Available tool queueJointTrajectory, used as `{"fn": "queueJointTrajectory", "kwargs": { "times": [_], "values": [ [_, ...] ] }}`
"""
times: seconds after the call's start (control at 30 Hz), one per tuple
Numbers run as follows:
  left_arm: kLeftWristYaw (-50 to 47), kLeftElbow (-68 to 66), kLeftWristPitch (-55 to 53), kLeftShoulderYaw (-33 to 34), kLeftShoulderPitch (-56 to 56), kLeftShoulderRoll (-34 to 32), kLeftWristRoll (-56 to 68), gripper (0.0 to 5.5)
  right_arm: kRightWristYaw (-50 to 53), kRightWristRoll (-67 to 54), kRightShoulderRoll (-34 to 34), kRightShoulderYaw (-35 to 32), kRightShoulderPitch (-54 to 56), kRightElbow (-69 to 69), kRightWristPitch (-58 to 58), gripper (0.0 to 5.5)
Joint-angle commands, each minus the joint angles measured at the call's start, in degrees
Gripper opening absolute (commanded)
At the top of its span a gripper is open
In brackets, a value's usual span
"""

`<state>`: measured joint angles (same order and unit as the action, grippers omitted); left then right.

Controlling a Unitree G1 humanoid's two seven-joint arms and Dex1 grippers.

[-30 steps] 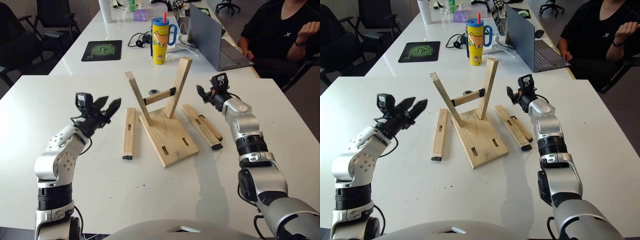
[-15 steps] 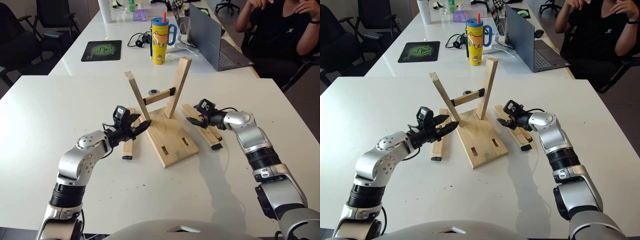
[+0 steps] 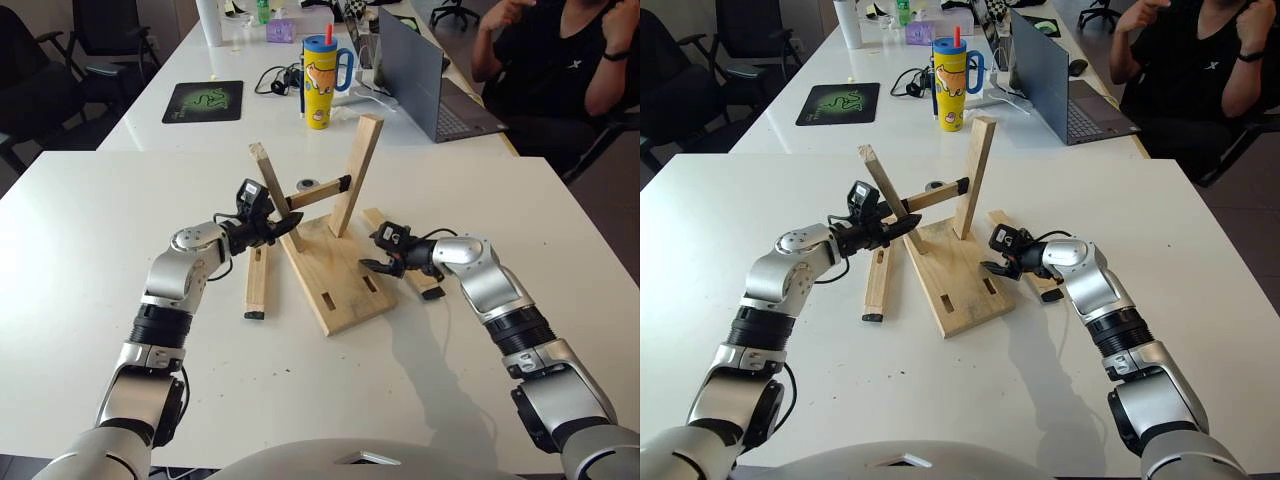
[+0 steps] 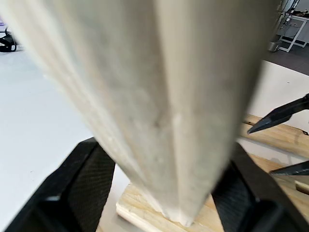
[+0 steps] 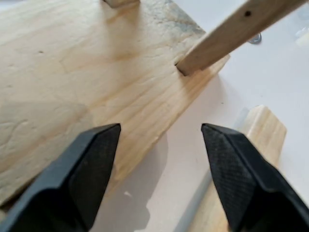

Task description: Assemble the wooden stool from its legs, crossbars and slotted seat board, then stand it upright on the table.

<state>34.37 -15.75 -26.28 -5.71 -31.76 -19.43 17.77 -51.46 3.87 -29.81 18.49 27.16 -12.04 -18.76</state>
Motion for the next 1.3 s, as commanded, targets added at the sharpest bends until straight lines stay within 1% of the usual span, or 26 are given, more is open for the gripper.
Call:
{"fn": "queueJointTrajectory", "kwargs": {
  "times": [0.03, 0.27, 0.4, 0.47, 0.57, 0.63, 0.73, 0.8, 0.93, 1.07, 1.2, 1.3],
  "values": [
    [0.1, -9.3, 4.2, 0.3, -6.0, 1.6, -2.9, 2.99, -3.3, -1.2, -0.6, 1.6, -3.5, 2.5, -3.9, 3.15],
    [0.5, -29.8, 13.0, 1.5, -16.8, 5.8, -6.2, 2.99, -2.4, -2.5, 0.4, 1.5, -4.1, 4.3, -6.8, 3.15],
    [-0.3, -36.7, 17.6, 2.6, -19.6, 6.4, -7.8, 2.99, 1.3, -2.5, 2.6, 0.2, -3.5, 3.5, -7.4, 3.15],
    [-1.3, -37.3, 19.2, 4.4, -19.4, 5.8, -7.5, 2.99, 3.2, -3.0, 3.6, -1.1, -3.2, 3.1, -7.6, 3.15],
    [-0.5, -31.0, 18.2, 8.4, -16.0, 5.1, -4.1, 2.99, 5.8, -4.0, 4.8, -3.4, -2.9, 2.7, -8.9, 3.15],
    [0.6, -23.7, 15.9, 9.8, -12.2, 5.1, -2.1, 2.99, 6.5, -4.6, 5.2, -4.2, -3.1, 3.0, -10.1, 3.15],
    [-0.3, -14.7, 11.7, 11.2, -7.3, 5.0, 0.0, 3.46, 6.7, -5.0, 5.3, -4.1, -3.3, 3.1, -10.7, 3.15],
    [-1.3, -8.7, 8.9, 12.0, -3.5, 4.4, 1.0, 3.48, 7.4, -5.5, 5.8, -4.8, -3.3, 3.3, -11.0, 3.15],
    [-5.5, 4.6, 0.8, 14.0, 6.7, 3.4, 2.9, 3.48, 10.6, -9.9, 8.7, -10.8, -2.2, 4.7, -11.0, 3.15],
    [-11.7, 19.7, -9.6, 14.4, 18.6, 4.2, 4.0, 3.48, 15.2, -15.6, 12.3, -18.2, 0.0, 5.5, -12.0, 3.15],
    [-19.0, 33.3, -19.4, 12.7, 27.9, 6.5, 4.0, 3.48, 21.0, -15.1, 13.5, -21.1, 0.4, 3.3, -10.2, 3.15],
    [-23.0, 40.3, -24.1, 10.4, 31.3, 7.8, 3.3, 3.48, 24.7, -14.8, 14.1, -22.2, 0.0, 2.6, -9.6, 3.15]
  ]
}}
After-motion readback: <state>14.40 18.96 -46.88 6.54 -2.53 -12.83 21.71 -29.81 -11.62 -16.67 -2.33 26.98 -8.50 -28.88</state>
